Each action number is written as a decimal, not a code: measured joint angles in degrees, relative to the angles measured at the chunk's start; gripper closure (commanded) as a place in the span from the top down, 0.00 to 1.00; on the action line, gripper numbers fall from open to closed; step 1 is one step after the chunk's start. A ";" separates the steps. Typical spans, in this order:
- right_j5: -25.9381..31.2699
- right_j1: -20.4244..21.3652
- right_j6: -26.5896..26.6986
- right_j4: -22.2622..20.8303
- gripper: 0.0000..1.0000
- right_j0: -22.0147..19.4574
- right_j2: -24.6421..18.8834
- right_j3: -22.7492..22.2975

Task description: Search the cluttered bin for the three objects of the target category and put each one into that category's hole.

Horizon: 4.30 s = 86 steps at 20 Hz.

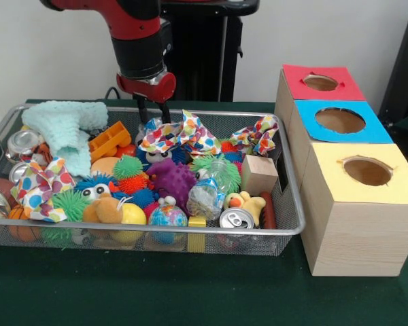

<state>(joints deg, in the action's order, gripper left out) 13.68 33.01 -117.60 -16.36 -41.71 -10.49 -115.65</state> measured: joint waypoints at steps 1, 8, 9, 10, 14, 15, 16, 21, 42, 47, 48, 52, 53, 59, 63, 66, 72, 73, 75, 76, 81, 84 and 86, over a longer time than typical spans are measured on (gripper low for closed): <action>0.00 -0.01 0.00 0.00 1.00 -0.02 -0.02 0.01; 0.01 -0.16 0.00 -0.93 0.00 -0.81 -0.77 0.01; 0.01 -0.17 0.00 -1.28 0.00 -1.03 -0.94 0.01; 0.01 -0.18 0.00 -1.49 0.00 -1.17 -1.07 -0.01; 0.02 -0.25 0.00 -2.22 0.00 -1.77 -1.71 -0.01; 0.02 -0.25 0.00 -2.29 0.00 -1.81 -1.75 -0.01; 0.02 -0.24 0.00 -2.46 0.00 -1.86 -1.88 0.00; 0.02 -0.24 -0.01 -2.53 0.00 -1.74 -1.89 0.00; -0.13 8.61 0.00 -2.59 0.00 1.76 -1.49 -0.80; -0.11 12.37 -0.01 -1.79 0.00 2.33 -1.48 -0.82; -0.11 12.70 -0.01 -1.69 0.00 2.37 -1.48 -0.83; -0.09 14.93 -0.01 -0.95 0.00 2.89 -1.43 -0.85; -0.06 15.89 -0.01 -0.65 0.00 3.23 -1.43 -0.85; 1.31 19.13 -0.01 0.96 0.00 4.58 -1.41 -0.94; 2.38 21.34 -0.01 2.13 0.00 5.28 -1.41 -1.00; 2.38 20.64 -0.01 2.15 0.00 5.27 -1.37 -0.99; 2.37 15.68 -0.01 2.14 1.00 5.26 -1.38 -0.99; 2.37 15.38 -0.01 2.14 1.00 5.27 -1.38 -0.99; 2.37 14.76 -0.01 2.15 1.00 5.28 -1.37 -0.98; 2.38 14.39 -0.01 2.14 1.00 5.29 -1.36 -0.99; 2.04 12.94 -0.01 2.16 1.00 6.60 -0.25 -0.98; 0.61 12.23 -0.01 2.16 1.00 9.03 1.80 -0.96; -0.87 11.72 -0.01 2.17 1.00 10.96 3.44 -0.90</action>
<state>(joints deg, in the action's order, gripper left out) 12.81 44.74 -117.61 -14.18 -30.75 -7.05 -116.55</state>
